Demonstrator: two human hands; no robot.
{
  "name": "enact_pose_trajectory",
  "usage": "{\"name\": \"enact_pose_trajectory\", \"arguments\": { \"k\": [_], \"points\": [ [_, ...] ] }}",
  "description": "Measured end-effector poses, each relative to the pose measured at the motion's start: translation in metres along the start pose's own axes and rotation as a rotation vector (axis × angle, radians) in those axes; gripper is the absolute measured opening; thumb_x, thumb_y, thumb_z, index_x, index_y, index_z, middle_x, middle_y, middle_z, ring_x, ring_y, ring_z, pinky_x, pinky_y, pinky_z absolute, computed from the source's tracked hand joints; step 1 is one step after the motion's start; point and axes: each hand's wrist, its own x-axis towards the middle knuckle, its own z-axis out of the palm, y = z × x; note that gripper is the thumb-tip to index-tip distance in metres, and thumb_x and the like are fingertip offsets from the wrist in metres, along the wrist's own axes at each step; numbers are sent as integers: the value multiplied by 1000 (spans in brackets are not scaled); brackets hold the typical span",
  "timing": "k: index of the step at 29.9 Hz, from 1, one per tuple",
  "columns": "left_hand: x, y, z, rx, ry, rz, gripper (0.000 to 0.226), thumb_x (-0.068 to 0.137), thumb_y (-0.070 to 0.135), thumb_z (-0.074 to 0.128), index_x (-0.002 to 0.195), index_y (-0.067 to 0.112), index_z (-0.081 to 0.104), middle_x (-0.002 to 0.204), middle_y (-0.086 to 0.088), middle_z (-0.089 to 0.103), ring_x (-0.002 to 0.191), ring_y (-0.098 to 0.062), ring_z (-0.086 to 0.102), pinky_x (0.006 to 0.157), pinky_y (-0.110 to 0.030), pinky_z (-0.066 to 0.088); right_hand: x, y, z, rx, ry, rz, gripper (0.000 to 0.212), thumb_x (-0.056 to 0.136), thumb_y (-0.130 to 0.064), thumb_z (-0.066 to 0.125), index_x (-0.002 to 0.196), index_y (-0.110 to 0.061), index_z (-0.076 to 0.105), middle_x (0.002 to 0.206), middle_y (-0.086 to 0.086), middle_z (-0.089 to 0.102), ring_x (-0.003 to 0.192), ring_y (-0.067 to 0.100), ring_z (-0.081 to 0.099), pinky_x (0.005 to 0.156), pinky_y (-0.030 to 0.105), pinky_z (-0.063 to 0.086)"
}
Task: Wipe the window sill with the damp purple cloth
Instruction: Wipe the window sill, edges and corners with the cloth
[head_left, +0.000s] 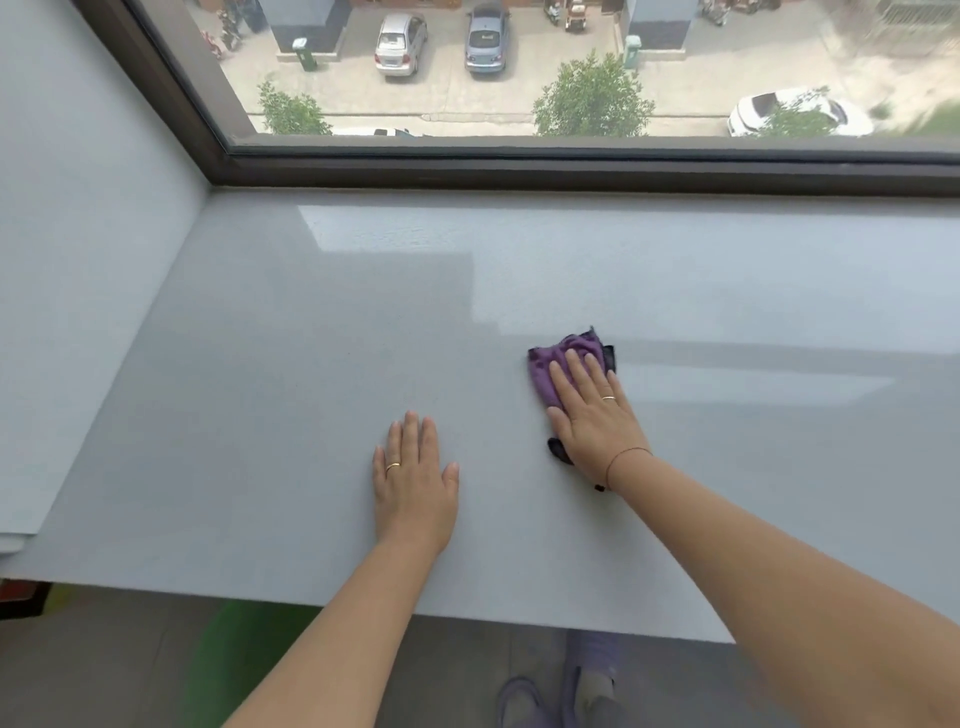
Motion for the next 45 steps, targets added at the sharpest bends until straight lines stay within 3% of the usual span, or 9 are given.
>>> {"name": "enact_pose_trajectory", "arguments": {
  "k": [6,10,14,19,23,29,33,42,45],
  "points": [
    [-10,-5,4,-13,4,-6,62,100,40,28,151,18,1,159,-7,-11,147,-22,-10,118,-38,-3,-6,-20,2,71,-1,297,63,99,-42,21,151,-19,-6,159,6,-16,145,27,-17,117,42,-12],
    [-13,-10,1,-24,41,-30,53,101,37,25,151,24,12,160,-8,-3,147,-24,-1,119,-39,5,-53,-102,34,70,-31,-100,65,97,-45,21,150,-21,-7,158,5,-18,141,25,-28,110,39,-26],
    [-20,-17,3,-16,34,-54,53,100,41,24,150,26,14,160,-7,-1,147,-24,1,118,-41,7,-68,-86,36,0,-46,-262,60,98,-46,16,150,-26,-6,159,0,-16,143,19,-25,111,35,-26],
    [-38,-15,13,8,13,-84,58,99,44,23,151,24,4,159,-8,-8,147,-25,-4,118,-42,2,-65,11,15,-9,1,83,59,100,-44,17,150,-26,-9,159,-1,-17,145,19,-18,117,36,-13],
    [-56,-11,24,-8,34,-114,58,99,43,26,151,26,6,159,-8,-6,146,-25,-4,118,-43,-1,-72,2,14,70,-7,283,62,99,-42,20,151,-21,-8,159,5,-18,145,25,-19,118,41,-12],
    [-82,-6,22,-15,68,-126,51,101,37,25,150,27,16,159,-6,7,146,-23,4,117,-42,4,-122,-114,53,90,-48,-139,63,99,-44,21,150,-23,-9,157,3,-21,137,22,-34,109,38,-28],
    [-95,-8,23,5,40,-109,52,101,37,25,150,26,12,160,-4,5,146,-23,4,118,-41,4,-127,-92,53,22,-42,-268,60,99,-44,19,150,-26,-6,159,0,-16,143,20,-24,112,36,-23],
    [-102,-8,21,-27,-45,-52,55,102,33,21,151,20,0,160,-7,-10,147,-24,-9,120,-37,2,-136,-63,44,80,57,357,65,99,-43,19,150,-16,-11,158,8,-18,145,27,-18,116,41,-14],
    [-102,-8,16,-93,-48,-54,53,102,34,21,151,19,8,160,-7,-5,147,-23,-6,120,-37,3,-144,-114,53,122,29,206,67,98,-46,19,148,-17,-15,155,8,-25,142,30,-27,113,43,-21]
  ]
}}
